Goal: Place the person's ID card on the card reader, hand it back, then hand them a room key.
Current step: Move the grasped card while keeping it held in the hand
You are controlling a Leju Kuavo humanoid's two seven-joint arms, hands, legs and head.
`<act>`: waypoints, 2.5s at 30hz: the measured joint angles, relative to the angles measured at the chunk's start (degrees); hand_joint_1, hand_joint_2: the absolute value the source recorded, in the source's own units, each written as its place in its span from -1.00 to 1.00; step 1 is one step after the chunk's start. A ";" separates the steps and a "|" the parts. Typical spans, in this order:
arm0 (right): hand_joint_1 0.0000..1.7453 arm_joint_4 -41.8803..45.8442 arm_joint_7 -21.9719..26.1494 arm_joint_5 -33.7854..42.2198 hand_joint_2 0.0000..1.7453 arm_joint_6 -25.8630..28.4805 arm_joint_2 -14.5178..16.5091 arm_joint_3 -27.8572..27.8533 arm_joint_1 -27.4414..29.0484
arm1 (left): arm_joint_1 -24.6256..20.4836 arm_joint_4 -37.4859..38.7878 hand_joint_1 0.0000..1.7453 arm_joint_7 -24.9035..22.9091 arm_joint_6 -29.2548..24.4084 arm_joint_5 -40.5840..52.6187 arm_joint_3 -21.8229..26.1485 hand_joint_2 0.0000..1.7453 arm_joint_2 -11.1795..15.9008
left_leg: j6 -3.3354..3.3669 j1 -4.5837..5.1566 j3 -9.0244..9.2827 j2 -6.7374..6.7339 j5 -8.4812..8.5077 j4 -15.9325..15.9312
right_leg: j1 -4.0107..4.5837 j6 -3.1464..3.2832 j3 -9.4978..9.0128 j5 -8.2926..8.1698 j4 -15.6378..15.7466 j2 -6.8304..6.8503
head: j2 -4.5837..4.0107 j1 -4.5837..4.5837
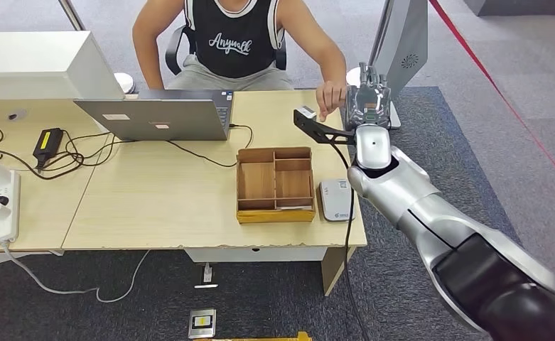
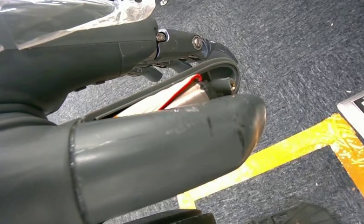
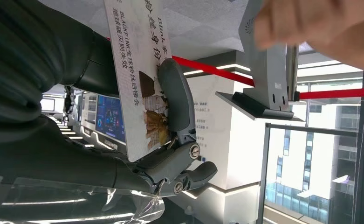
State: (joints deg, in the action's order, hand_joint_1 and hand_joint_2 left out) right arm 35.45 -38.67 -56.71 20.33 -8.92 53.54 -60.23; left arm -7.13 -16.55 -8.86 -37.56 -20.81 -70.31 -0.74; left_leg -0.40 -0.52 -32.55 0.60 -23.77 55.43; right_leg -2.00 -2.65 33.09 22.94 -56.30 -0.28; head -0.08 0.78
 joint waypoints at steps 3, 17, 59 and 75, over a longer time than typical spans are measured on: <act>1.00 -0.34 0.19 0.30 1.00 0.20 -0.14 0.04 0.02 | -0.06 0.00 -1.00 -0.04 0.01 0.13 -0.01 -1.00 -0.08 | 0.00 0.00 0.00 -0.01 0.00 0.00 | 0.00 0.00 0.00 0.00 0.00 -0.01 | -0.01 0.00; 1.00 2.64 -1.08 5.44 1.00 0.19 -5.59 -0.02 4.19 | -0.10 0.00 -1.00 -0.16 -0.01 0.91 -0.37 -1.00 -0.25 | 0.02 0.00 0.01 -0.02 -0.03 0.01 | 0.00 0.00 -0.02 0.00 0.07 -0.02 | -0.01 0.01; 1.00 0.62 7.30 22.12 1.00 6.90 -5.40 -1.18 17.63 | 0.36 0.09 -1.00 0.05 -0.19 2.14 -0.31 -1.00 -0.42 | 0.00 -0.05 0.00 -0.06 -0.07 0.00 | 0.06 0.01 -0.04 0.01 0.08 -0.04 | 0.00 -0.01; 1.00 -1.94 8.98 25.26 1.00 8.18 -2.49 -1.33 18.22 | 0.43 0.09 -1.00 0.19 -0.19 1.82 -0.31 -1.00 -0.42 | 0.00 -0.05 0.01 -0.07 -0.07 0.00 | 0.06 0.01 -0.04 0.01 0.08 -0.04 | 0.00 0.00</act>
State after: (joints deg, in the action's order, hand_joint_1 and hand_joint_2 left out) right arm 33.51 -29.68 -31.45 28.51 -11.41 52.22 -42.01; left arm -6.70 -16.46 -8.67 -37.75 -18.99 -70.62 -1.16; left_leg -0.40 -0.56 -32.54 0.53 -23.84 55.42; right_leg -1.94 -2.64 33.05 22.95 -56.21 -0.32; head -0.08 0.78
